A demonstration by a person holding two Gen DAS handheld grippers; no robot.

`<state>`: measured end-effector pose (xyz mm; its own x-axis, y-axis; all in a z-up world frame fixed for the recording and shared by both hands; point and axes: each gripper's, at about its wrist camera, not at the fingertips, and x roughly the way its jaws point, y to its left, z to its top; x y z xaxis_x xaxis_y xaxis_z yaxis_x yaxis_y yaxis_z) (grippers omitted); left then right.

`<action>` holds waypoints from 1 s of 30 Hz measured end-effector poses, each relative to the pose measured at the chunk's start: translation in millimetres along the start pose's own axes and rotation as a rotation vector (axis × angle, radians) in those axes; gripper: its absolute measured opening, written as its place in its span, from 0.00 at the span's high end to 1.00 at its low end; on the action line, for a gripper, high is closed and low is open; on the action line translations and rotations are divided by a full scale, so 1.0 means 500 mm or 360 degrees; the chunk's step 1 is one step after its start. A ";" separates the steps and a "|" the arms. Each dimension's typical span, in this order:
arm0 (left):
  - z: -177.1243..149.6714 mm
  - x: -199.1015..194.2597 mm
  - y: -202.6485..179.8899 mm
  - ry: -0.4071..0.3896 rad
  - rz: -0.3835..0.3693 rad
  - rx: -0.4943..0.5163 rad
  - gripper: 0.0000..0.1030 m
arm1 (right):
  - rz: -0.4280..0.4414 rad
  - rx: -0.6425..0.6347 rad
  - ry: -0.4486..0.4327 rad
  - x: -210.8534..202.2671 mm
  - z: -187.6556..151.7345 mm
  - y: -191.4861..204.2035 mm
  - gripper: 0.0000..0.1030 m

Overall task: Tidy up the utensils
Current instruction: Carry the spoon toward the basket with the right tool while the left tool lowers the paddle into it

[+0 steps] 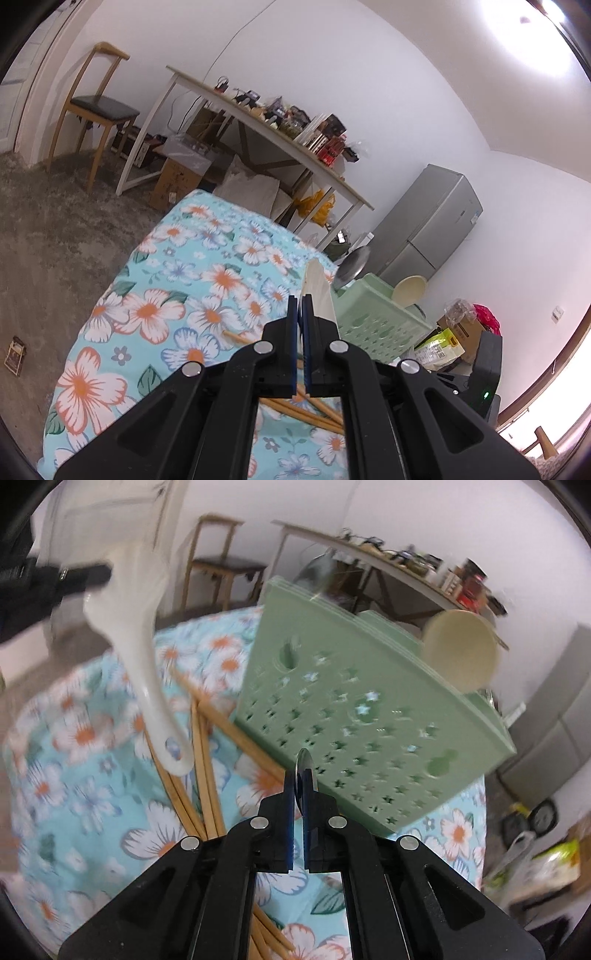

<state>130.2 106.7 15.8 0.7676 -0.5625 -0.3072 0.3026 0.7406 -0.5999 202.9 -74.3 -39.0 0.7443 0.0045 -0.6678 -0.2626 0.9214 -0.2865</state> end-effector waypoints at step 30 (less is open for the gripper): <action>0.140 0.072 -0.306 -0.0313 0.0206 0.0941 0.98 | 0.0251 0.0716 -0.0410 -0.212 -0.104 -0.241 0.99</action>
<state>151.1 -1.3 148.1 0.8911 -0.4187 -0.1748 0.4185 0.9073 -0.0403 123.7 -205.9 30.7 0.8585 0.1993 -0.4724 -0.1368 0.9770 0.1637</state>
